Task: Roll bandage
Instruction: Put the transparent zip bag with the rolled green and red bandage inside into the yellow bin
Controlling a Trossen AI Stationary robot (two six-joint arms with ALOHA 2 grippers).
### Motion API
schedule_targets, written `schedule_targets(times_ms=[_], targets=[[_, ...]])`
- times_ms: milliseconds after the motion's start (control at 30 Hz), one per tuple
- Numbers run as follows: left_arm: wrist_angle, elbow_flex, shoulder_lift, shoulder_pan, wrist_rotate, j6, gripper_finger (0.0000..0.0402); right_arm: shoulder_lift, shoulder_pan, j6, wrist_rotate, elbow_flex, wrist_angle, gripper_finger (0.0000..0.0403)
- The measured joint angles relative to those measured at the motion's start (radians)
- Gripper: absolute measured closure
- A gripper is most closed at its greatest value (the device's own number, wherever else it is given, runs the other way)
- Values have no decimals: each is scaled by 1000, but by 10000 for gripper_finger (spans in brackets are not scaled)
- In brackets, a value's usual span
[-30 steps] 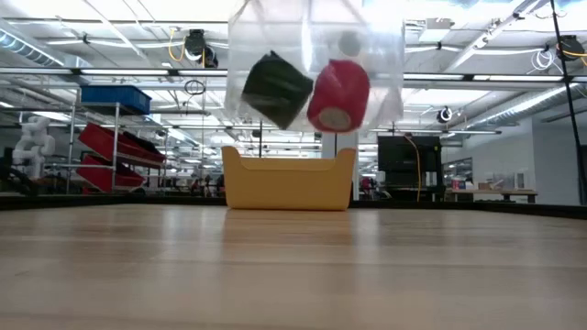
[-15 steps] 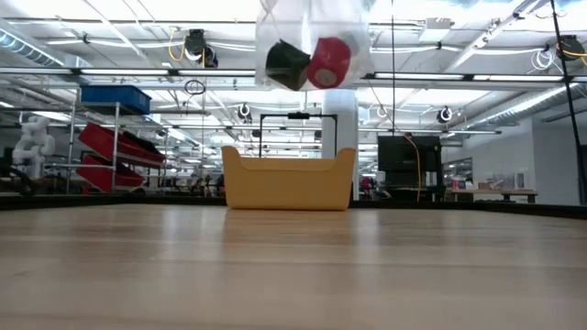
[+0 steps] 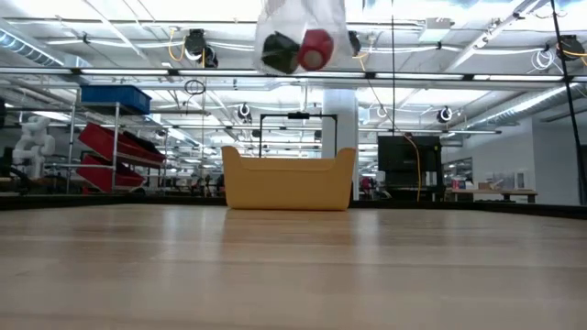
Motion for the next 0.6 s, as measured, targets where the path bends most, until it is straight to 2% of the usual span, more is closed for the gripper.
schedule_targets(times_ms=[133,267,467,600], targets=[[-2,0,9,115,109,-1,386,99,-84,0,-18,78,-16,403],[-3,0,29,216,146,14,386,178,-157,4,-82,121,-16,403],[-16,0,62,351,301,-2,386,257,-242,2,-93,122,-60,403],[-22,0,114,388,331,-1,386,300,-282,-18,-136,122,-91,403]])
